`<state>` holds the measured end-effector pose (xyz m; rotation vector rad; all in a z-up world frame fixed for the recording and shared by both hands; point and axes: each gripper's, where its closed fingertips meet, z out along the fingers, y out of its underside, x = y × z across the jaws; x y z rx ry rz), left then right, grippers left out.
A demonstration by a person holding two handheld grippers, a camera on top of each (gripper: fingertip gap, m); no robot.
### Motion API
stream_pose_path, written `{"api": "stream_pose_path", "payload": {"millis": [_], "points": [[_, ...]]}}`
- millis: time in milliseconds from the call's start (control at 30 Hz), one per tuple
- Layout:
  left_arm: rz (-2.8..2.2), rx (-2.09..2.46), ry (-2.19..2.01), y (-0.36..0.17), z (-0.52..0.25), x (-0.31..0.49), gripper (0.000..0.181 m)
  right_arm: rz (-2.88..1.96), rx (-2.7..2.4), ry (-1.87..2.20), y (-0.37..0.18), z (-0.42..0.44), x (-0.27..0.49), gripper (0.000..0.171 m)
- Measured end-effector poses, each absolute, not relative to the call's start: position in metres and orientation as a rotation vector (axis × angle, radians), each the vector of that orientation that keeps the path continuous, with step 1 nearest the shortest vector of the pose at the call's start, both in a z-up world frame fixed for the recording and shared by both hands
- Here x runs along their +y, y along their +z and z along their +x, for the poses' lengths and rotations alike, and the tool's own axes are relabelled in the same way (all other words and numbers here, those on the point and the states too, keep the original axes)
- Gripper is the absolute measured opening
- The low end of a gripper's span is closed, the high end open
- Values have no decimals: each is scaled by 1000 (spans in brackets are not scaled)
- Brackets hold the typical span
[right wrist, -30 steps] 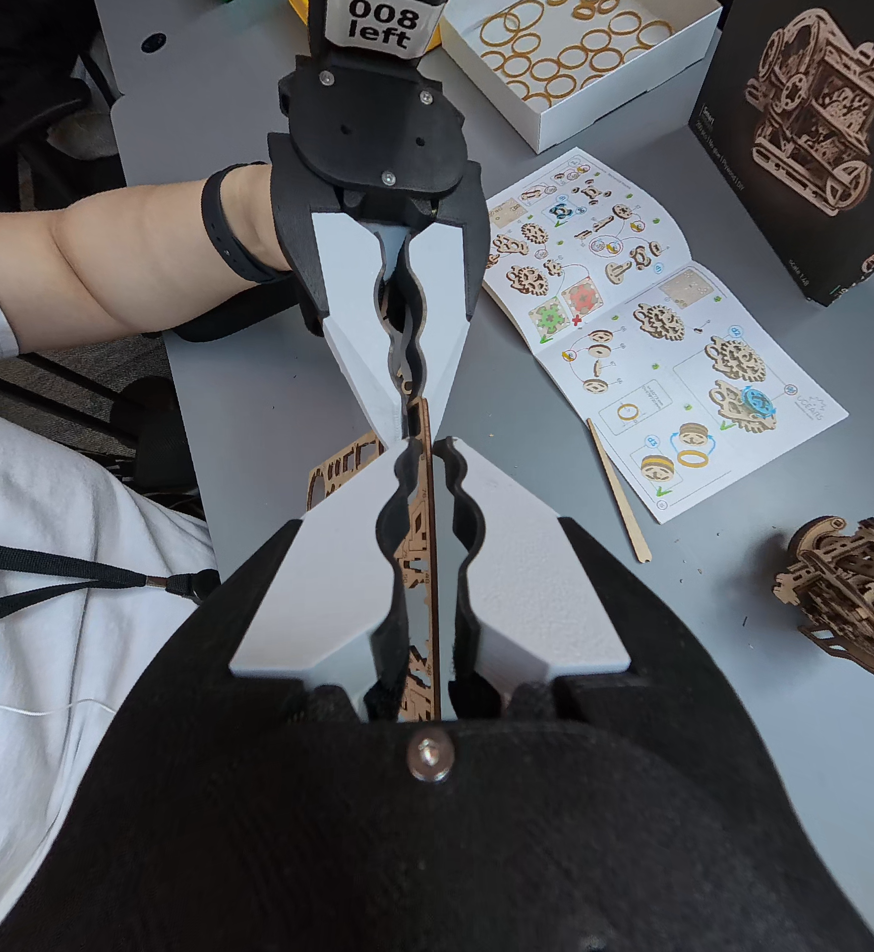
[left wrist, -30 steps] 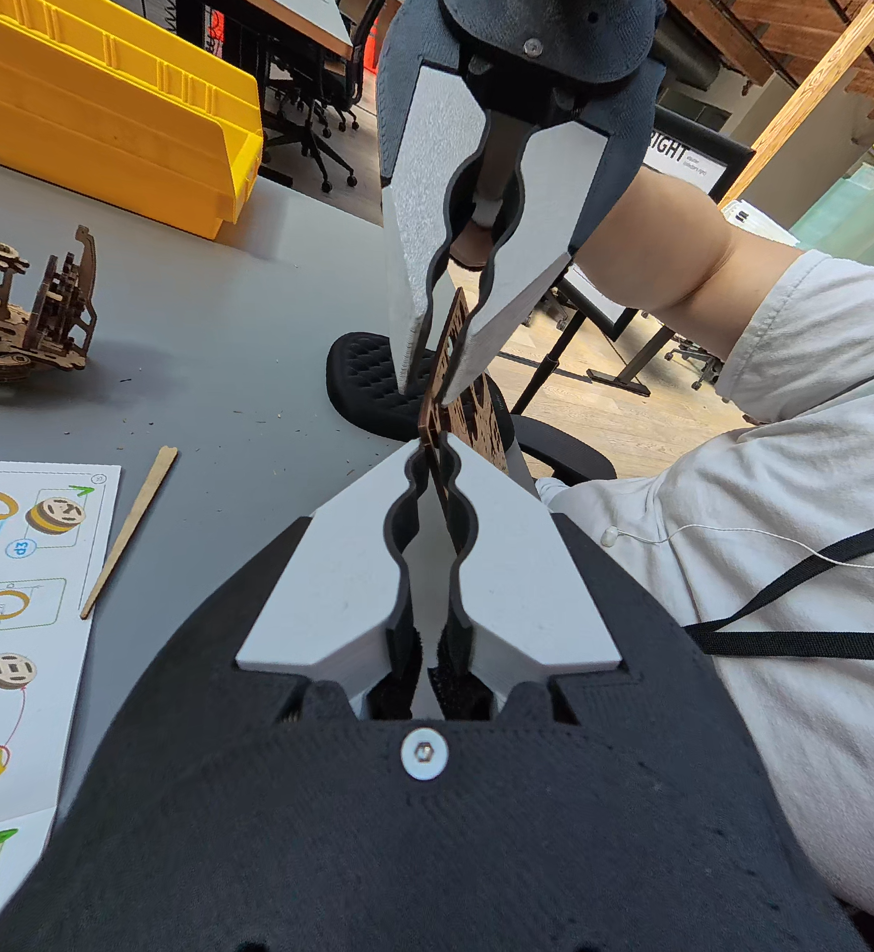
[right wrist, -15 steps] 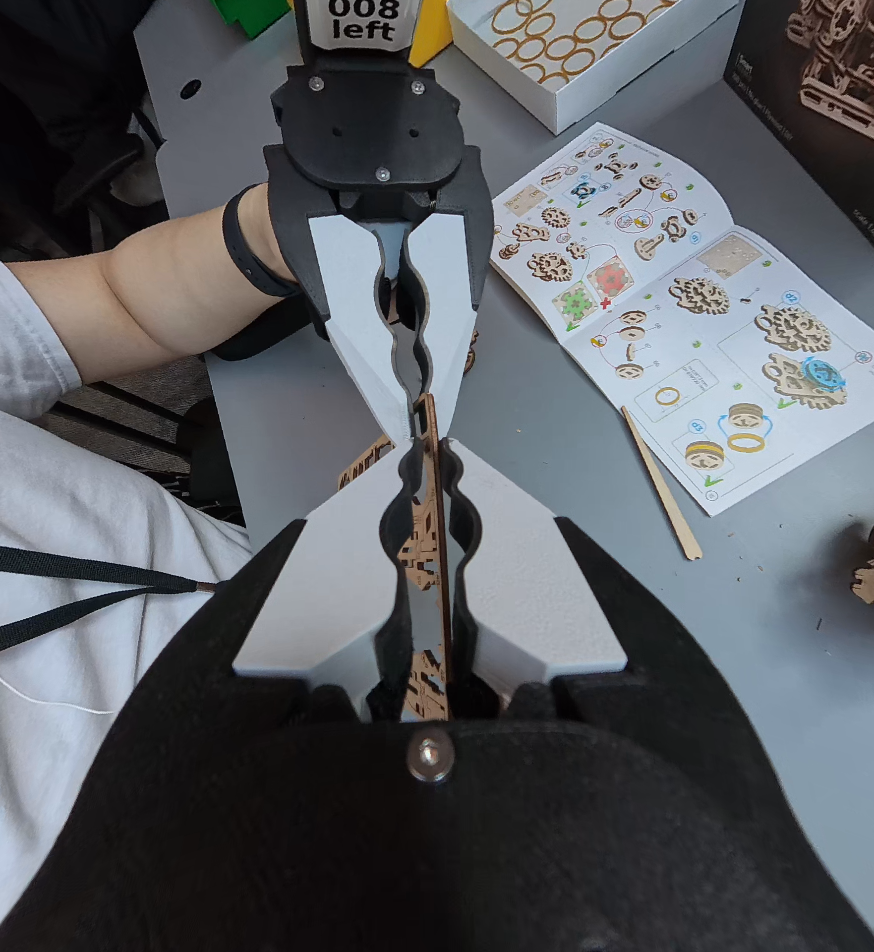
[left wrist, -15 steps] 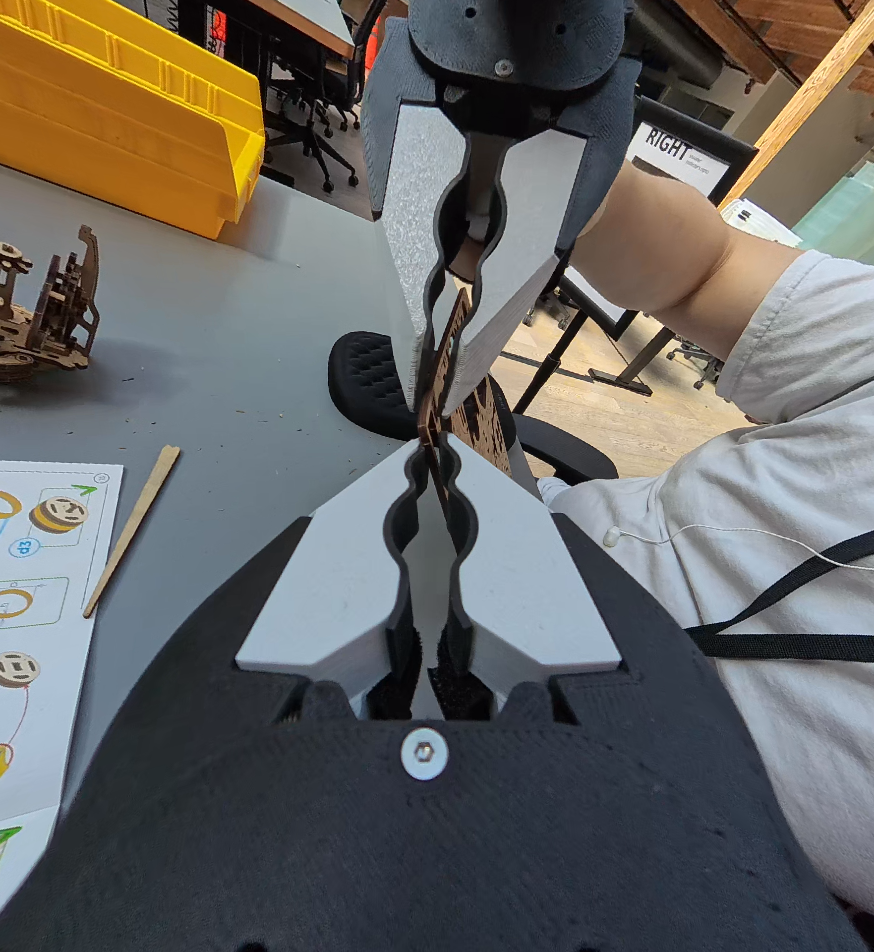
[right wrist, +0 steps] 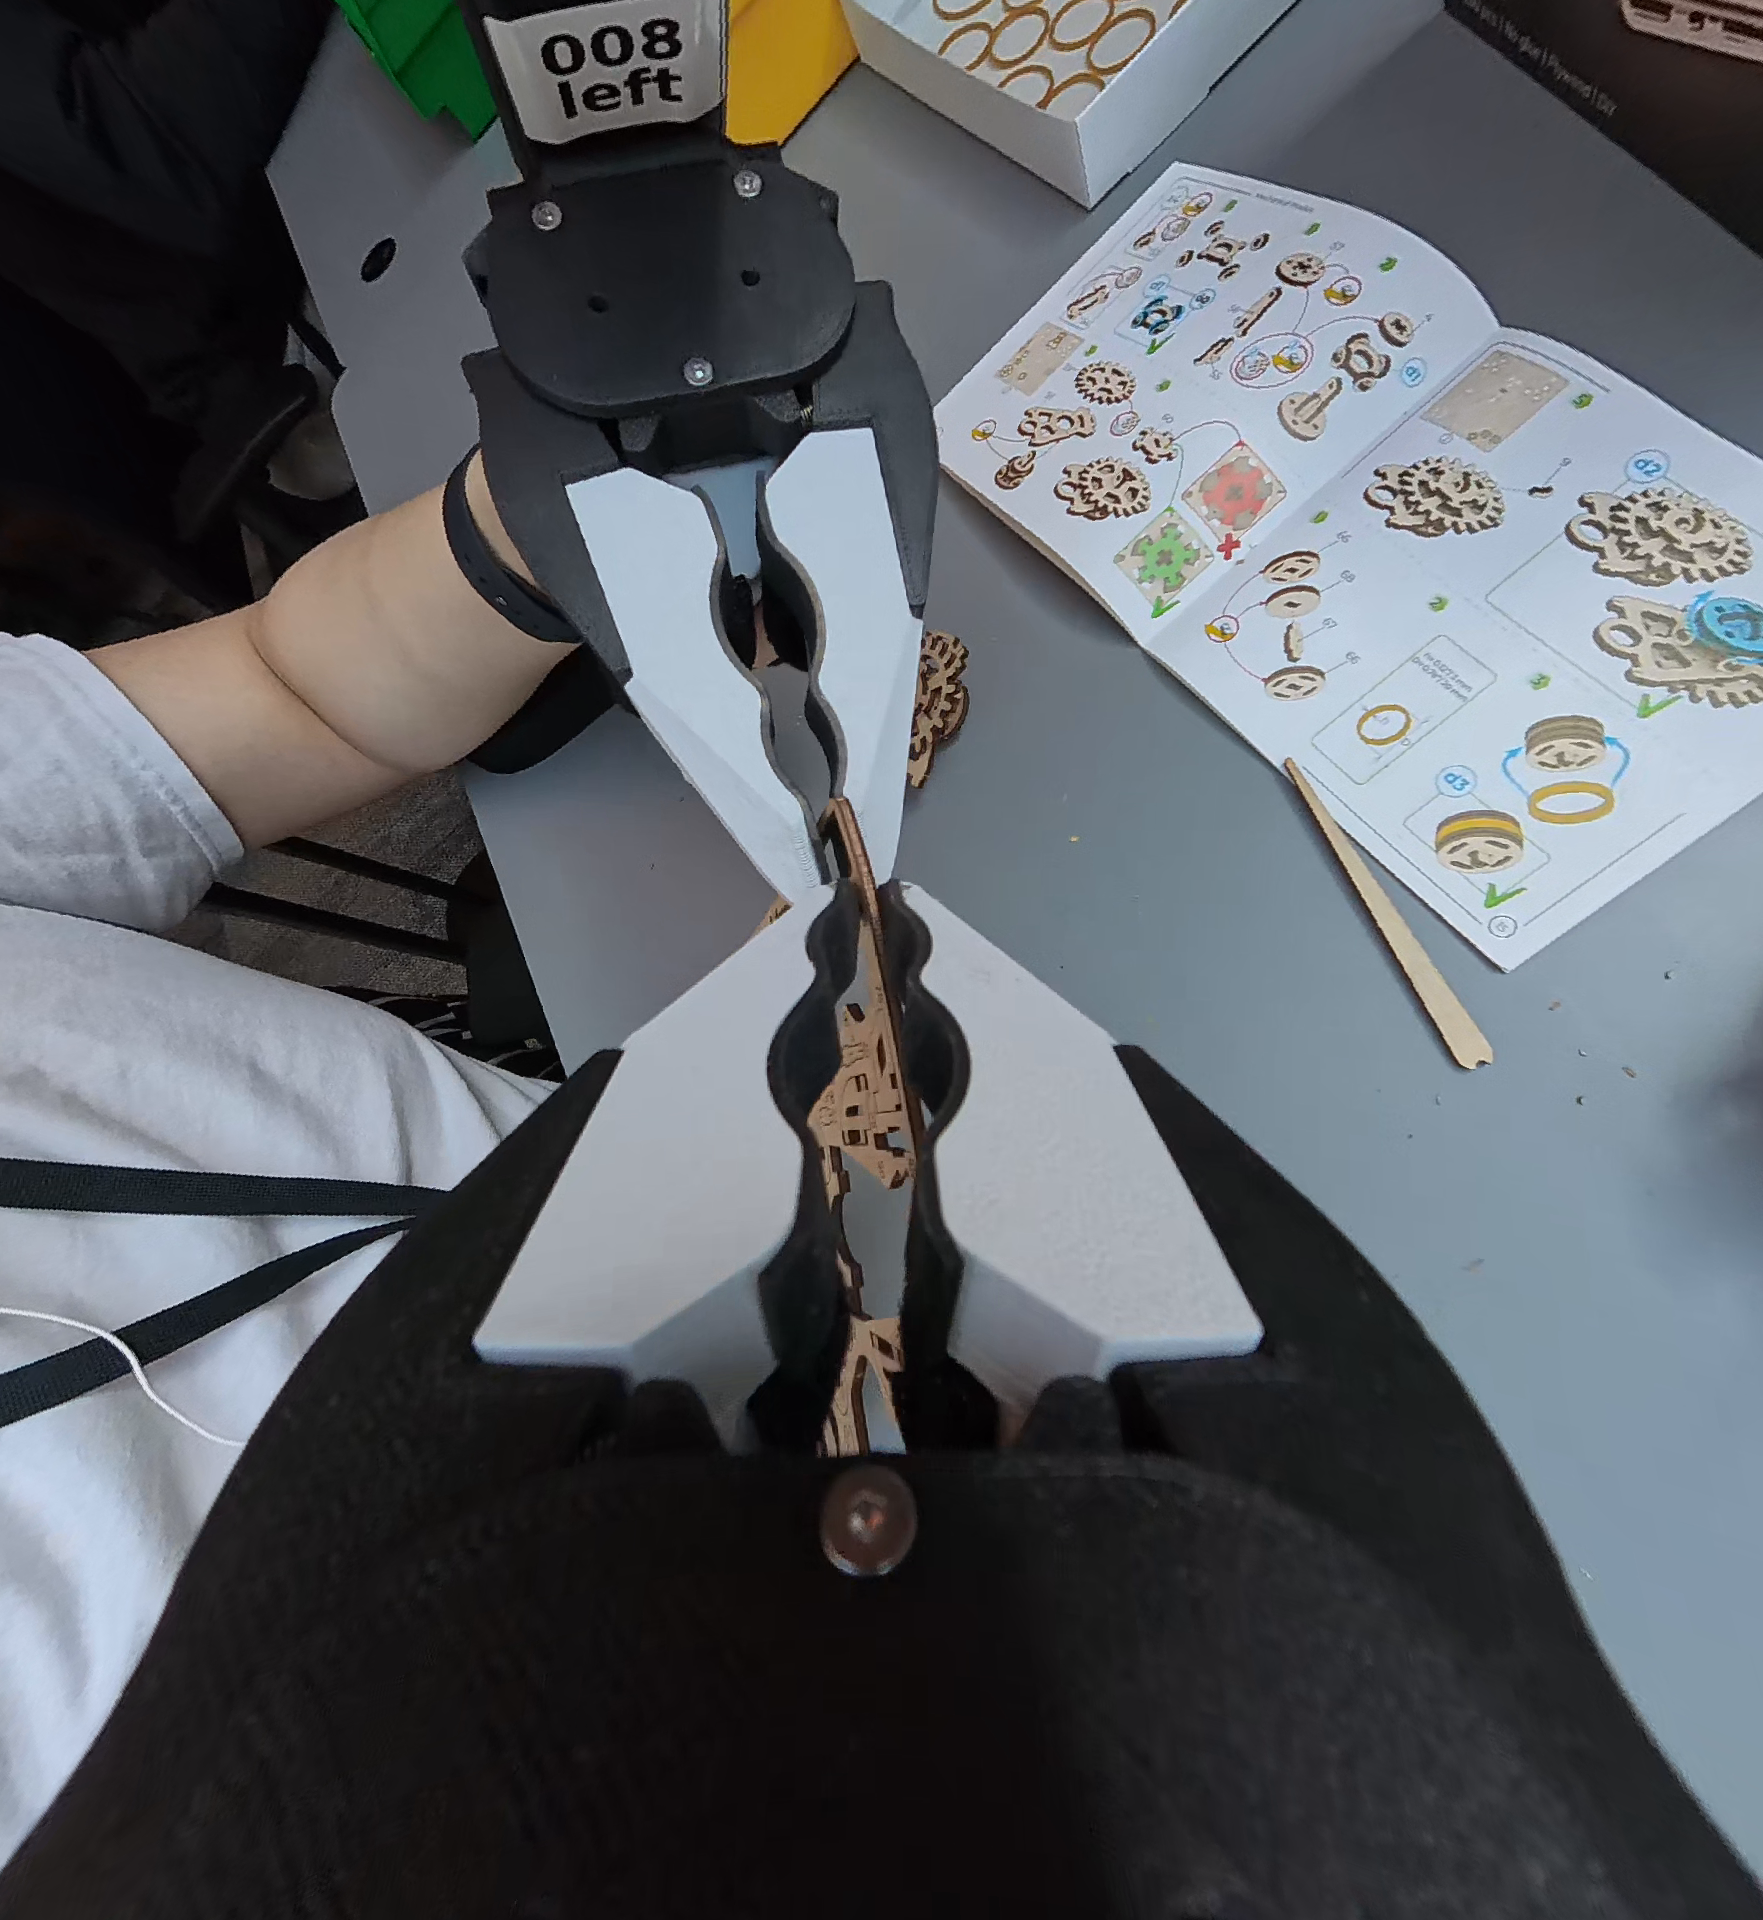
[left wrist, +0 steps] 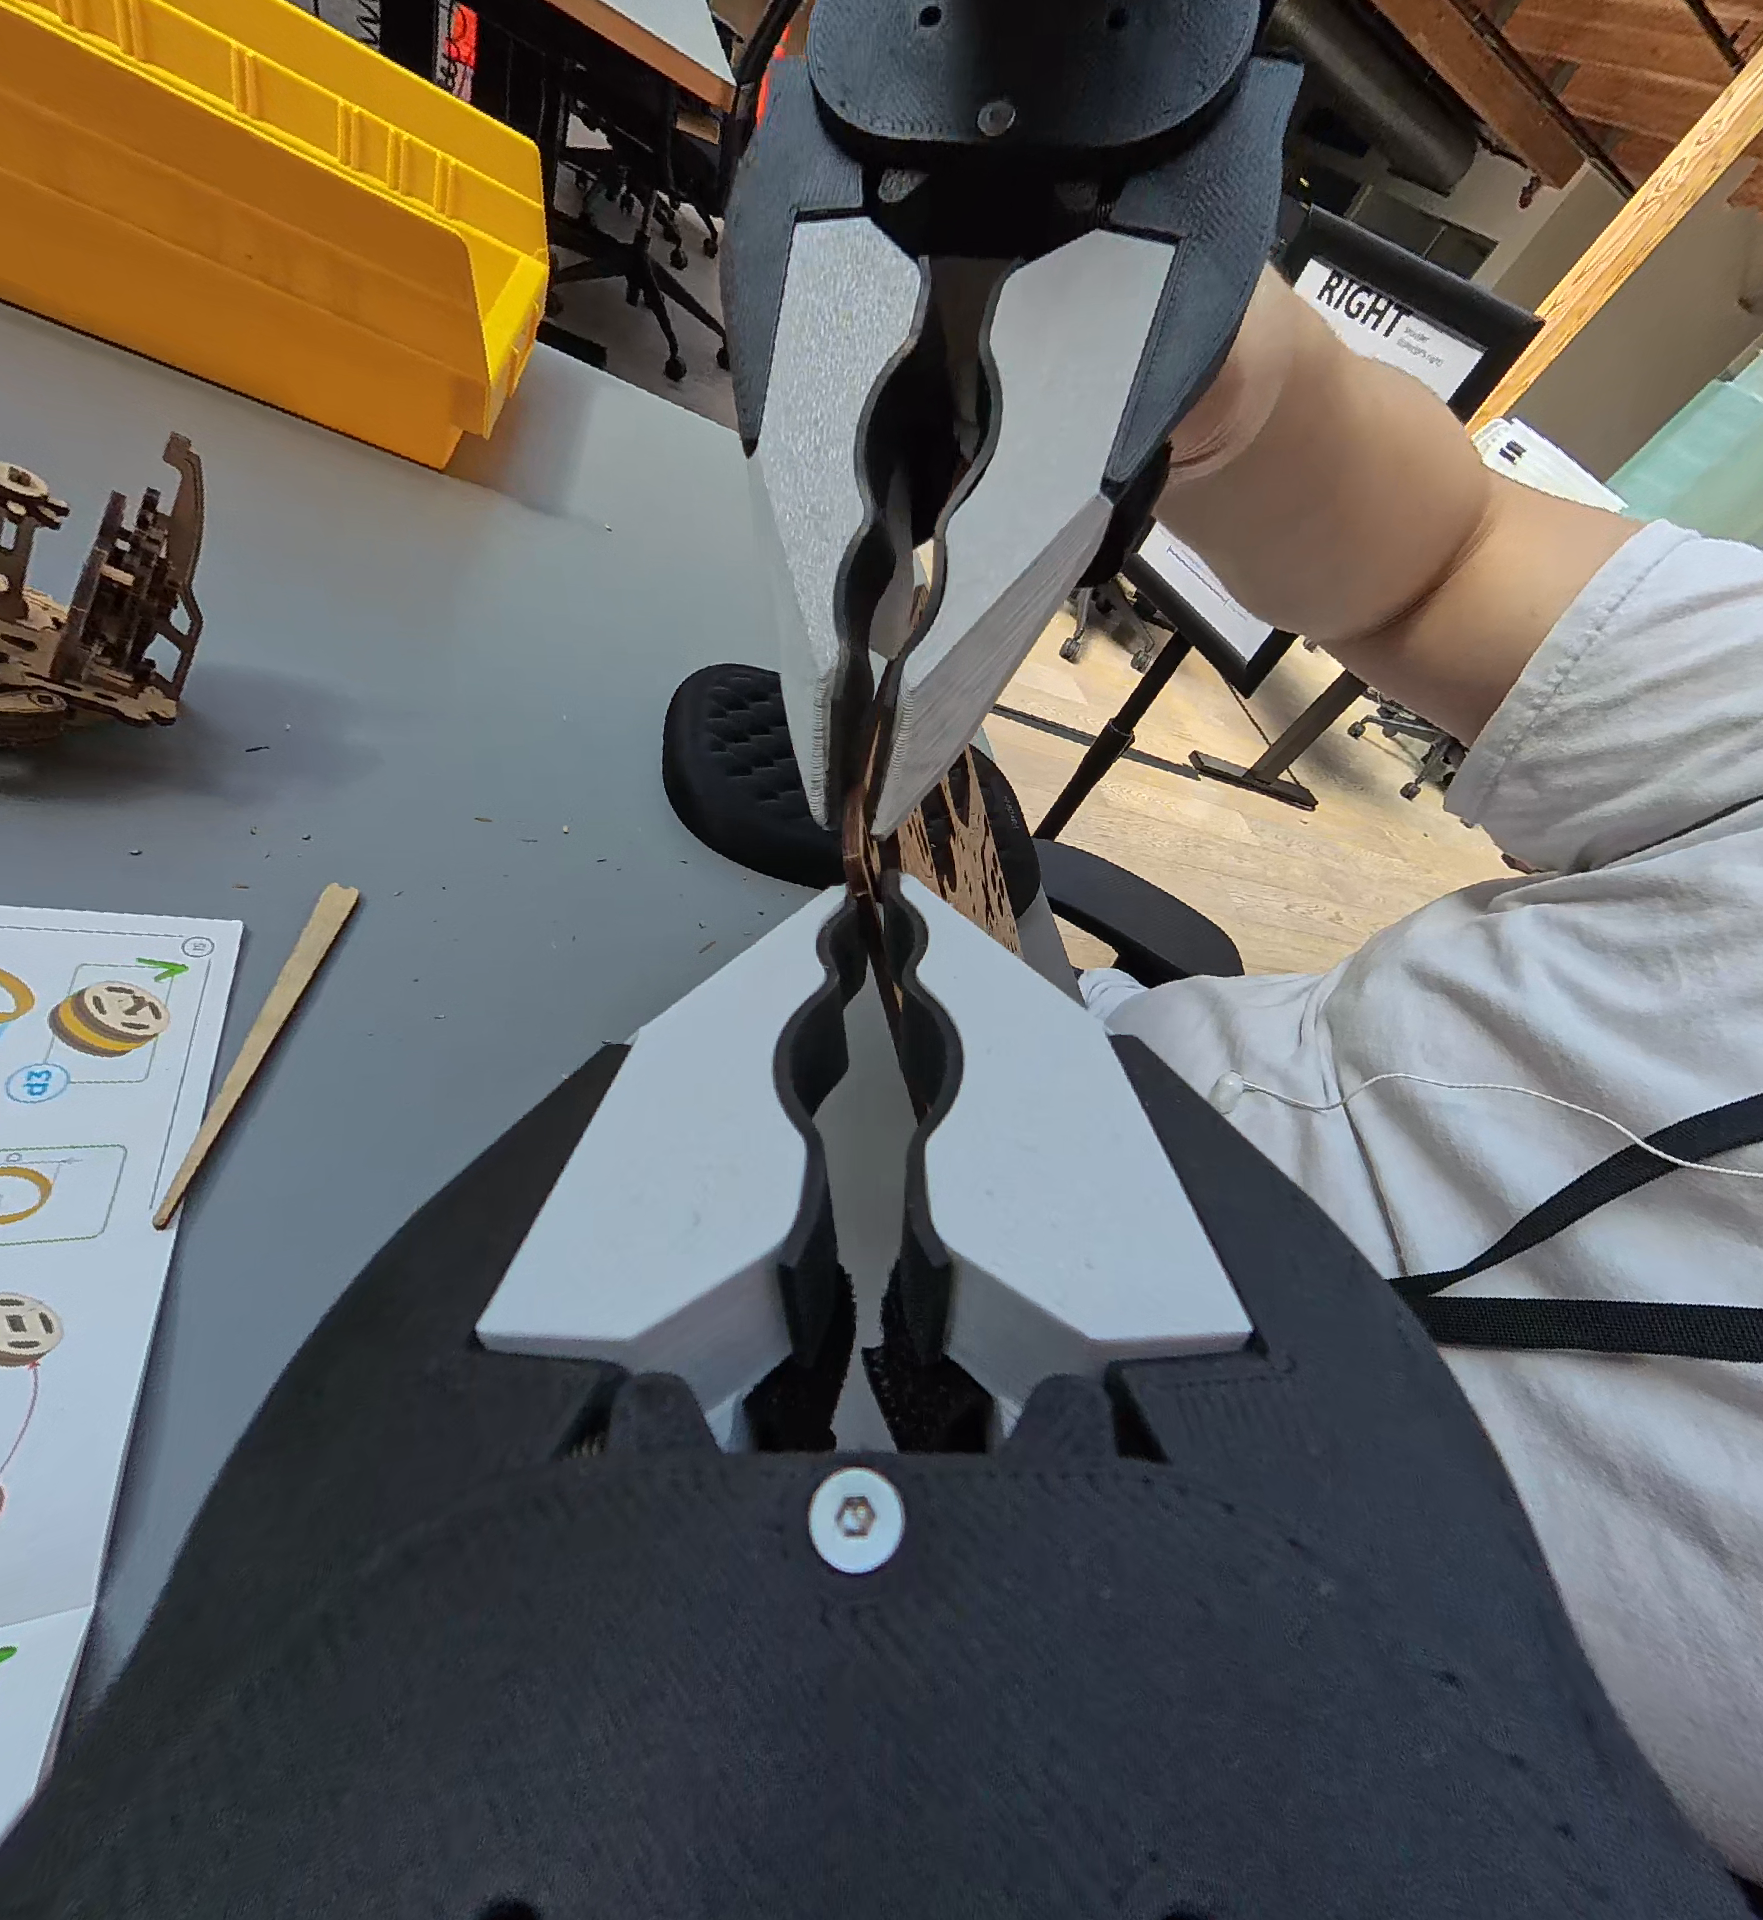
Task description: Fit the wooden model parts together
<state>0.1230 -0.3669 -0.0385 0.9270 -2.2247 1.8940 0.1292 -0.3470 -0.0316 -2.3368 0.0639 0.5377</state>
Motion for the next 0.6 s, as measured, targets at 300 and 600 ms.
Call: {"api": "stream_pose_path", "payload": {"millis": [300,600], "points": [[893,-2216,1909,-36,121,-368,0,-2314,-128,384,-29,127,-349,5],[880,-2324,2000,-31,128,-362,8,-2296,-47,467,-24,131,-360,3]]}}
